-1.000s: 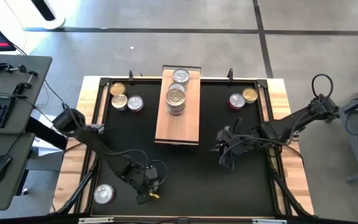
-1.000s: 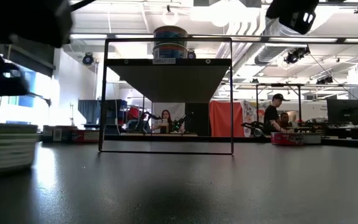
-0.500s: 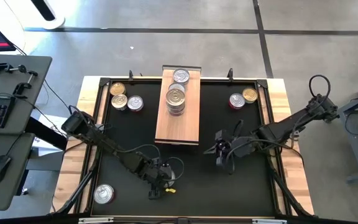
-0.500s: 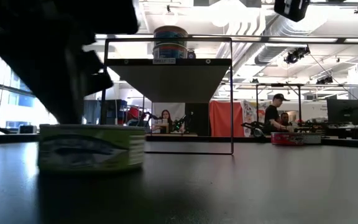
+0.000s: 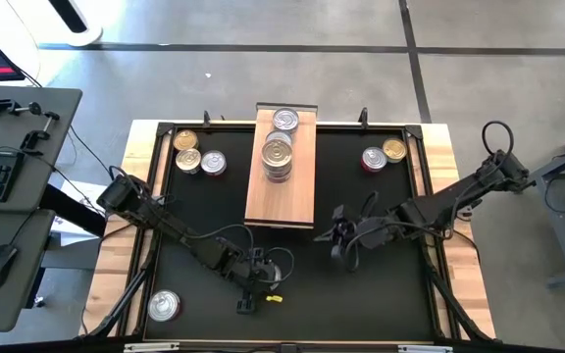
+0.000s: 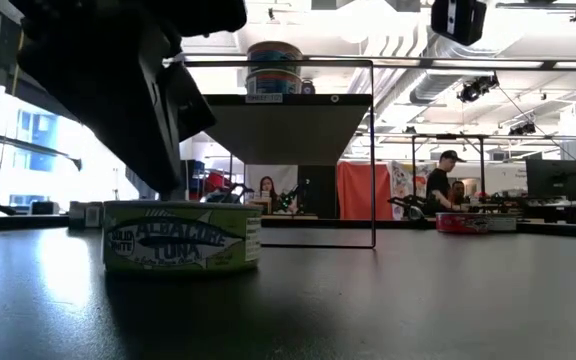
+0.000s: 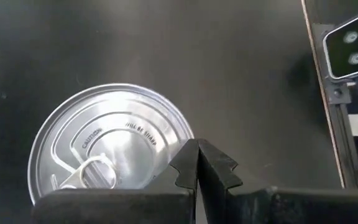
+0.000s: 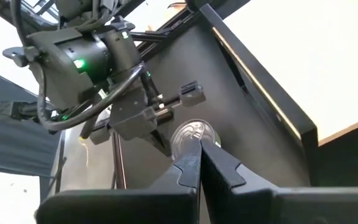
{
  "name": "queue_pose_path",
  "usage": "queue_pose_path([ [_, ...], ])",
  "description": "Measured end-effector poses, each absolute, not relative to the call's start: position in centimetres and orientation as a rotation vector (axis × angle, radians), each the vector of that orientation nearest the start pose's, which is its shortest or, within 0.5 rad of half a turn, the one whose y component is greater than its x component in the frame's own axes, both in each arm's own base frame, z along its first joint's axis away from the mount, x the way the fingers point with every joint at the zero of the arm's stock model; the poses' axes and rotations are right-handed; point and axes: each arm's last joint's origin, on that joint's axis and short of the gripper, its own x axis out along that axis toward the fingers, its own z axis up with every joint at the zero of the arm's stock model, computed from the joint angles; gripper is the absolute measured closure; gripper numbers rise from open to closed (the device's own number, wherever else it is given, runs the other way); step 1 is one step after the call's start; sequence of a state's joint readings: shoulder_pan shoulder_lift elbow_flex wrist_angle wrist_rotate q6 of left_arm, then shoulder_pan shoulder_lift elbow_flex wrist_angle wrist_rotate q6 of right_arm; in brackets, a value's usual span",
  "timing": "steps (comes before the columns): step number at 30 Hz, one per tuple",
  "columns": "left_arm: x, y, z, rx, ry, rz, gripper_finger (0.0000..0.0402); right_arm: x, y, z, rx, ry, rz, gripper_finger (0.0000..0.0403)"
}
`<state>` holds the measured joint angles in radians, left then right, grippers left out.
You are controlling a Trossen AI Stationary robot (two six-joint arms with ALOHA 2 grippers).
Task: Stack canned seafood by type on shelf
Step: Stack the green tuna can on top of the green tuna can on the shelf
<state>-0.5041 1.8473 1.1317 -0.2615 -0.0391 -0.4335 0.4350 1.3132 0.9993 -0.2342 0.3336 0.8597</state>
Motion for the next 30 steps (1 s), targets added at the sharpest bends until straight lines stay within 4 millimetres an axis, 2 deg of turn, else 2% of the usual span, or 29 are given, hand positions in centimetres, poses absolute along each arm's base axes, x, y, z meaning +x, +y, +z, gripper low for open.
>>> queue_pose_path([
  [13, 32.7, -17.3, 16.2, -0.120, 1.004, -0.176, 0.0401, 26.2, 11.0, 28.8, 0.614, 0.536, -0.131, 0.0403],
  [26, 33.8, -15.1, 16.3, -0.161, 0.995, -0.105, 0.0401, 26.2, 11.0, 28.8, 0.540, 0.541, -0.113, 0.0403],
  [30, 34.0, -14.7, 16.9, -0.166, 0.971, -0.089, 0.0401, 26.2, 11.0, 28.8, 0.509, 0.540, -0.108, 0.0403],
])
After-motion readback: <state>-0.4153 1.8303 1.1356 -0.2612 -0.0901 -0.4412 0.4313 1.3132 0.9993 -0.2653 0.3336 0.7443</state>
